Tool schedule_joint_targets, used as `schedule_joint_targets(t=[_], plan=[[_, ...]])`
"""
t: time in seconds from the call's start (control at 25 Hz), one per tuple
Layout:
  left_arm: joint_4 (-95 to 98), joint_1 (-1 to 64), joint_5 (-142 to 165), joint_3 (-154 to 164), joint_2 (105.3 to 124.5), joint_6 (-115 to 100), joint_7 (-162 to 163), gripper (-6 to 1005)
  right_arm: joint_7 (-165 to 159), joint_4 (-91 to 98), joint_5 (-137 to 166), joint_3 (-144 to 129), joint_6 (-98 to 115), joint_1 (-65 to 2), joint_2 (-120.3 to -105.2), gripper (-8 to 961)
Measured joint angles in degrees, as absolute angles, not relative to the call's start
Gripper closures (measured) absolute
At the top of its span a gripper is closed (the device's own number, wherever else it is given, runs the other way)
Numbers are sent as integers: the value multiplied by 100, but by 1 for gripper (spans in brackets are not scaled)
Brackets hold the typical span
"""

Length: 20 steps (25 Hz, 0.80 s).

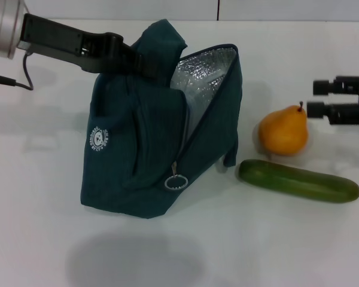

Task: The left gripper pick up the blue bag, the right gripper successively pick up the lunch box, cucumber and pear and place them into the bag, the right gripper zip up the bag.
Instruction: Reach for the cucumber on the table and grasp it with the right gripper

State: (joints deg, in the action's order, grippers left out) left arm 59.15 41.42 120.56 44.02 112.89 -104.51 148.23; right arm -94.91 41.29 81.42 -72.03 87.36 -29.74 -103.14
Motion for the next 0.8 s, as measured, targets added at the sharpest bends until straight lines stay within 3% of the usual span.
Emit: schedule_joint_targets(t=[0.16, 0.48, 0.64, 0.8], plan=[[5916, 4140, 12055, 4410, 11295, -10458, 14818, 957, -9667, 4331, 9374, -6884, 9382, -3447, -10156, 255], [5943, 4142, 12032, 4390, 11267, -10464, 14818, 957, -9898, 5131, 11256, -6653, 10153, -4020, -10267, 154], [5921, 4159, 12037, 4387, 11253, -10457, 14818, 957, -10229, 5257, 12133, -6673, 10259, -4421, -10441, 121], [5933, 4171, 12036, 4385, 11251, -10454, 14819, 957, -10502, 5259, 13020, -6682, 10284, -4833, -10809, 89]])
